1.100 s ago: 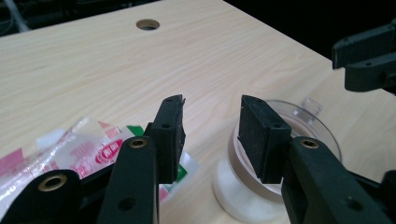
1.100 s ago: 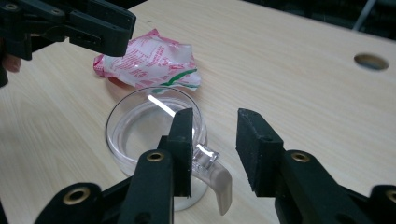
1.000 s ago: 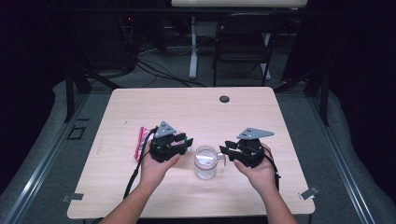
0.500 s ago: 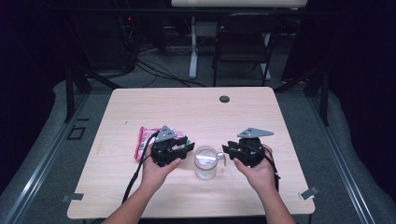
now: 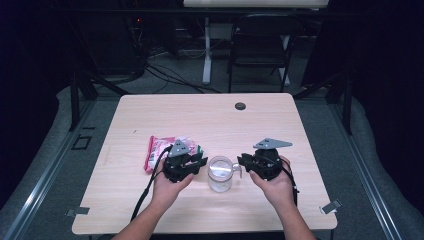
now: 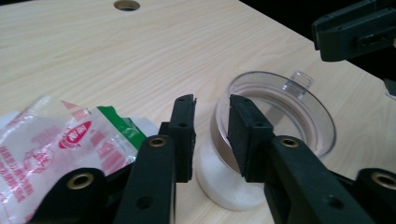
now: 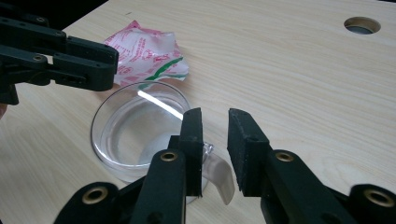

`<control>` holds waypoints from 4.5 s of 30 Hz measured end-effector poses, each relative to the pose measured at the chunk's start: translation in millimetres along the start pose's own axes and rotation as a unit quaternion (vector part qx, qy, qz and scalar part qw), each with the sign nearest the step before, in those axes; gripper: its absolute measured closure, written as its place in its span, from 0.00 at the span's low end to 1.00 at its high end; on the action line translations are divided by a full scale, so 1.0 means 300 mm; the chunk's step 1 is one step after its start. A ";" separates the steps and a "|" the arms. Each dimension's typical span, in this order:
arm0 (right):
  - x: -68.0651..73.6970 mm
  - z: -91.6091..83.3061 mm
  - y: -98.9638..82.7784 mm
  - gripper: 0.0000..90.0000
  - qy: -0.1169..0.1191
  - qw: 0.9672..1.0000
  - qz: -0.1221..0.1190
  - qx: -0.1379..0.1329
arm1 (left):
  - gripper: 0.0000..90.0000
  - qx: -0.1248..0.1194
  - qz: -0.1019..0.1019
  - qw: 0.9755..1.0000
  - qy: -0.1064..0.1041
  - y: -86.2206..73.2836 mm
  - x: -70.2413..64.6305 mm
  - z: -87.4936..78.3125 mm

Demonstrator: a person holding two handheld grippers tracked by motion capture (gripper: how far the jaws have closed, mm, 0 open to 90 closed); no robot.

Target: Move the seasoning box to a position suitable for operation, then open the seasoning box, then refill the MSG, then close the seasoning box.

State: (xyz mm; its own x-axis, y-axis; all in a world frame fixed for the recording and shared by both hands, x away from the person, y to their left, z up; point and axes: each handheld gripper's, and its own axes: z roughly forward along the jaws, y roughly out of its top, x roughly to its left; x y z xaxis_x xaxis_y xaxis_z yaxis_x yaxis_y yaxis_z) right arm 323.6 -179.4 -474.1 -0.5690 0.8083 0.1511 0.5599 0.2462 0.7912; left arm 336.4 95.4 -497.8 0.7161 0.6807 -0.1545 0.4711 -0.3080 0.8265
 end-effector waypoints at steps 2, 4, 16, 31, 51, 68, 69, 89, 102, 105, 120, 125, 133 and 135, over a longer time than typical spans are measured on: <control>0.007 0.007 -0.003 0.86 -0.001 1.000 -0.005 0.008 | 0.83 0.005 0.006 1.000 0.004 -0.005 -0.007 0.003; 0.007 0.011 -0.005 0.87 -0.002 1.000 -0.006 0.010 | 0.84 0.011 0.011 1.000 0.002 -0.009 -0.012 0.004; -0.001 0.045 -0.018 0.96 0.010 1.000 0.001 0.026 | 0.98 0.036 -0.006 0.999 -0.002 -0.035 0.006 0.013; 0.007 0.040 -0.019 1.00 0.007 1.000 -0.006 0.026 | 1.00 0.077 0.013 0.997 -0.022 -0.053 -0.009 0.036; 0.009 0.042 -0.021 1.00 0.006 1.000 -0.004 0.022 | 1.00 0.079 0.007 0.996 -0.040 -0.050 -0.005 0.031; 0.027 0.050 -0.026 1.00 0.012 1.000 -0.010 0.022 | 1.00 0.064 0.004 0.997 -0.044 -0.041 -0.004 0.015; 0.027 0.050 -0.026 1.00 0.012 1.000 -0.010 0.021 | 1.00 0.062 0.005 0.997 -0.043 -0.041 -0.005 0.016; 0.024 0.047 -0.033 0.98 0.010 1.000 -0.006 0.015 | 1.00 0.037 0.003 0.998 -0.055 -0.012 -0.016 -0.015; 0.035 0.026 -0.044 0.93 0.015 1.000 -0.012 0.011 | 1.00 0.021 0.009 0.998 -0.062 0.021 -0.032 -0.027; 0.041 0.012 -0.045 0.90 0.017 1.000 -0.015 0.007 | 1.00 0.018 0.012 0.998 -0.064 0.027 -0.037 -0.030; 0.085 -0.050 -0.055 0.66 0.041 0.998 -0.044 -0.012 | 1.00 0.003 0.021 0.997 -0.074 0.073 -0.058 -0.027; 0.098 -0.053 -0.062 0.59 0.043 0.997 -0.057 -0.013 | 1.00 0.003 0.024 0.997 -0.079 0.082 -0.066 -0.020; 0.127 -0.034 -0.074 0.55 0.017 0.996 -0.084 -0.007 | 0.99 0.000 0.026 0.996 -0.084 0.091 -0.079 -0.016; 0.132 -0.029 -0.076 0.56 0.011 0.996 -0.086 -0.008 | 0.99 -0.001 0.028 0.996 -0.083 0.091 -0.080 -0.014</control>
State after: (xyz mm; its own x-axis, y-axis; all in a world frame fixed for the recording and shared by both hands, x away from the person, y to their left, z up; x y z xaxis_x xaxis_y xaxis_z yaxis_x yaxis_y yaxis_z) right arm 283.1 -157.6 -481.1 -0.6691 0.7427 0.0258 0.4430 0.3708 0.8163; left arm 329.7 73.5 -469.3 0.8167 0.5430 -0.1953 0.4274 -0.3418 0.8369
